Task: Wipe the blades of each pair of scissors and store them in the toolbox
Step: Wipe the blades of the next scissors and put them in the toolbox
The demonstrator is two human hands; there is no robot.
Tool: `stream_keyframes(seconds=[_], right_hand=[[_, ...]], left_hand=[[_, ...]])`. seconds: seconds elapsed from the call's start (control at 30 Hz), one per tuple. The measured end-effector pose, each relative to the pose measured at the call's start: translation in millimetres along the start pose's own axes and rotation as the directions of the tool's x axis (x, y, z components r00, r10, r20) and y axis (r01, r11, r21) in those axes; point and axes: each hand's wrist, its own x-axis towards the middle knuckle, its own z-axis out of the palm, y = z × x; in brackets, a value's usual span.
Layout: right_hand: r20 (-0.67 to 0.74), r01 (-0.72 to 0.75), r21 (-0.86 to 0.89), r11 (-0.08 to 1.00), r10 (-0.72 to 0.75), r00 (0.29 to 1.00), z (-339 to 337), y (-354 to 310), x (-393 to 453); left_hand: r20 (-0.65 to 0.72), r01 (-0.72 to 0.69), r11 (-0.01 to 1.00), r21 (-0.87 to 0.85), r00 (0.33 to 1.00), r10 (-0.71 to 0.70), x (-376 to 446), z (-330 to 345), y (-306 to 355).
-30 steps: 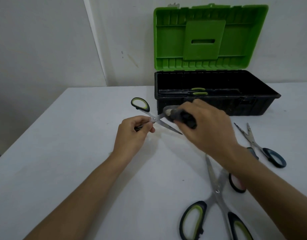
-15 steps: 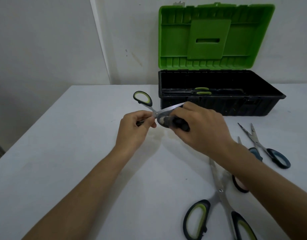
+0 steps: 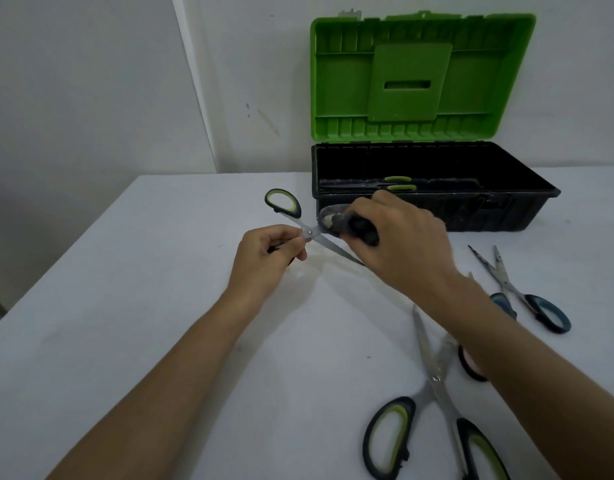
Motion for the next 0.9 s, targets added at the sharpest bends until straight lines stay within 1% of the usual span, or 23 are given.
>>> stream_keyframes(seconds=[0.07,0.13,0.2,0.23,0.3,0.33,0.4,0.43,0.47,0.53,0.6,0.67,0.73,0.8,0.83,0.9], right_hand=[[-0.018,-0.054,0.009,0.998,0.054,0.998,8,9,1],[-0.068,-0.148,0.019,0.989,0.149,0.987,7,27,3],[-0.133,-0.194,0.032,0.980,0.197,0.971,1,40,1],[-0.171,-0.182,0.052,0.982,0.189,0.967,-3,42,0],[-0.220,-0.099,0.103,0.990,0.119,0.968,-7,33,-3],[-0.214,-0.033,0.113,0.993,0.057,0.975,-7,27,-3],[-0.173,0.102,0.071,0.992,-0.088,0.981,-3,19,-5],[-0.161,0.134,0.042,0.990,-0.126,0.979,1,20,-5],[-0.161,0.128,0.030,0.991,-0.121,0.979,3,24,-3],[-0.197,0.041,0.049,0.998,-0.031,0.980,2,37,-1],[-0.259,-0.032,0.069,0.997,0.049,0.965,-2,47,0],[-0.299,0.005,0.083,0.997,0.020,0.954,-6,46,-3],[-0.274,0.101,0.074,0.992,-0.077,0.959,-6,35,-7],[-0.217,0.139,0.045,0.989,-0.126,0.968,-2,31,-7],[-0.193,0.118,0.039,0.992,-0.108,0.975,-1,33,-5],[-0.178,0.020,0.050,0.999,-0.011,0.984,-3,43,0]], left_hand=[[-0.001,0.000,1.000,-0.022,1.000,0.000,0,-7,1],[-0.007,0.028,0.998,-0.059,1.000,-0.028,-1,-15,1],[-0.021,0.070,0.993,-0.094,0.997,-0.072,-1,-19,2],[-0.025,0.084,0.991,-0.101,0.996,-0.087,1,-20,3],[-0.004,0.111,0.989,-0.099,0.994,-0.112,2,-16,5],[0.018,0.120,0.988,-0.099,0.993,-0.119,1,-14,6],[0.060,0.111,0.988,-0.105,0.993,-0.105,-2,-10,8],[0.069,0.087,0.991,-0.105,0.994,-0.080,-4,-9,9],[0.069,0.053,0.993,-0.104,0.997,-0.046,-5,-9,10],[0.058,-0.002,0.995,-0.105,0.998,0.008,-6,-11,11],[0.060,-0.017,0.994,-0.104,0.998,0.024,-5,-14,8],[0.079,-0.013,0.996,-0.090,0.997,0.020,-5,-12,6],[0.090,0.000,0.996,-0.086,0.996,0.008,-5,-8,5],[0.086,0.016,0.996,-0.093,0.996,-0.007,-6,-7,3],[0.083,0.025,0.995,-0.094,0.996,-0.017,-6,-8,2],[0.072,0.040,0.994,-0.106,0.997,-0.032,-5,-13,0]])
